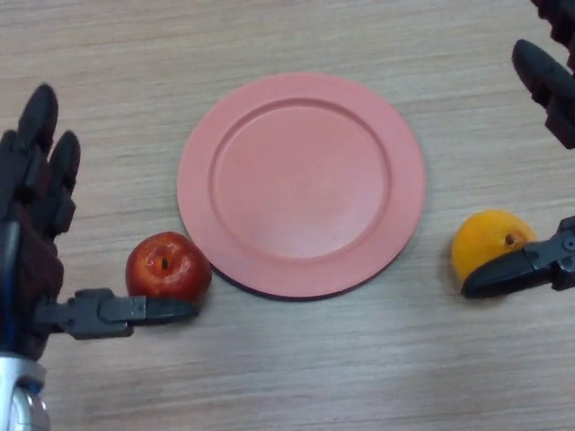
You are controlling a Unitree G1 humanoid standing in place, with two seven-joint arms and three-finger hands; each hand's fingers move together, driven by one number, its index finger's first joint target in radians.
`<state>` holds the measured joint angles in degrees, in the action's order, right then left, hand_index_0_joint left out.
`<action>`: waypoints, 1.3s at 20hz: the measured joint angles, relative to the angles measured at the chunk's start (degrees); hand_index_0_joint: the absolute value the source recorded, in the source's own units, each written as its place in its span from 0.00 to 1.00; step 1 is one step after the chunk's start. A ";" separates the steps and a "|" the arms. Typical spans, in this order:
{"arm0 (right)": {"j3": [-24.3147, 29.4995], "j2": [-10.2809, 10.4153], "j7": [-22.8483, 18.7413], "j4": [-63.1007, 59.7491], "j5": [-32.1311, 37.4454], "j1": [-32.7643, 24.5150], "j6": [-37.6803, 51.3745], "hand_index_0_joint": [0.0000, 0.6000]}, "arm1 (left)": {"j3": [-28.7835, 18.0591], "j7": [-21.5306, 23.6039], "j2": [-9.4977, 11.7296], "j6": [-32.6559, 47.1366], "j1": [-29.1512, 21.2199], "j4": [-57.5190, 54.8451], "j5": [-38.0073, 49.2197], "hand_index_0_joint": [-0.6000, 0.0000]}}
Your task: Pick up the red apple and place it on the plate
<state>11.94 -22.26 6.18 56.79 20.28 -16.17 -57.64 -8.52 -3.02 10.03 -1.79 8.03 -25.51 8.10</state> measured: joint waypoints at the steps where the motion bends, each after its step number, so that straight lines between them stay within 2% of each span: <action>1: -0.09 0.00 0.00 -0.44 -0.11 -0.28 0.00 0.00 | 1.77 -0.17 -0.01 1.66 1.10 2.38 -1.17 1.00; 3: -0.21 0.00 0.00 -0.64 -0.10 -1.47 0.00 0.00 | 3.73 -0.75 -0.01 4.70 0.73 7.93 -4.87 1.00; 8: -0.20 0.01 0.05 -0.57 -0.12 -0.83 0.03 0.00 | 3.11 1.19 1.04 12.92 -3.77 17.31 -6.59 1.00; 11: -0.21 0.00 -0.03 -0.58 -0.12 -1.11 0.03 0.00 | 3.26 1.71 1.33 14.69 -4.92 24.02 -10.14 1.00; 14: -0.60 0.00 -0.34 -0.58 -0.17 -1.28 0.03 0.00 | 3.52 2.50 1.38 15.78 -5.11 25.91 -11.69 1.00; 15: -1.14 0.00 -0.34 -0.58 -0.20 -1.35 0.03 0.00 | 3.60 2.50 1.39 16.02 -5.22 26.12 -11.70 0.75; 16: -1.59 0.00 -0.34 -0.57 -0.22 -1.39 0.03 0.00 | 3.63 2.50 1.39 16.02 -5.27 26.12 -11.70 0.58; 17: -1.70 0.02 -0.34 -0.57 -0.23 -1.43 0.03 0.00 | 3.72 2.50 1.40 16.01 -5.26 26.13 -11.75 0.33; 19: -1.69 0.56 -0.60 0.09 -0.14 -1.45 0.01 0.00 | 4.38 2.49 1.93 14.97 -5.41 26.19 -13.18 0.00; 22: -1.71 0.98 -2.50 0.26 0.17 -1.20 0.00 0.00 | 5.34 2.50 2.41 13.64 -6.10 28.06 -14.22 0.00; 23: -1.71 0.98 -2.86 0.26 0.17 -1.20 0.00 0.00 | 5.32 2.50 2.44 13.64 -6.12 28.12 -14.22 0.09; 24: -1.71 0.97 -2.95 0.26 0.21 -1.27 -0.05 0.00 | 5.32 2.51 2.61 14.05 -6.29 28.67 -14.47 0.00; 26: -1.92 0.92 -3.83 0.26 1.03 -1.80 -0.09 0.00 | 5.32 2.51 3.50 17.58 -6.61 30.24 -17.49 0.00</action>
<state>10.02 -21.34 2.36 57.05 21.31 -17.97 -57.74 -3.19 -0.51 13.53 15.79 1.43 4.74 -9.39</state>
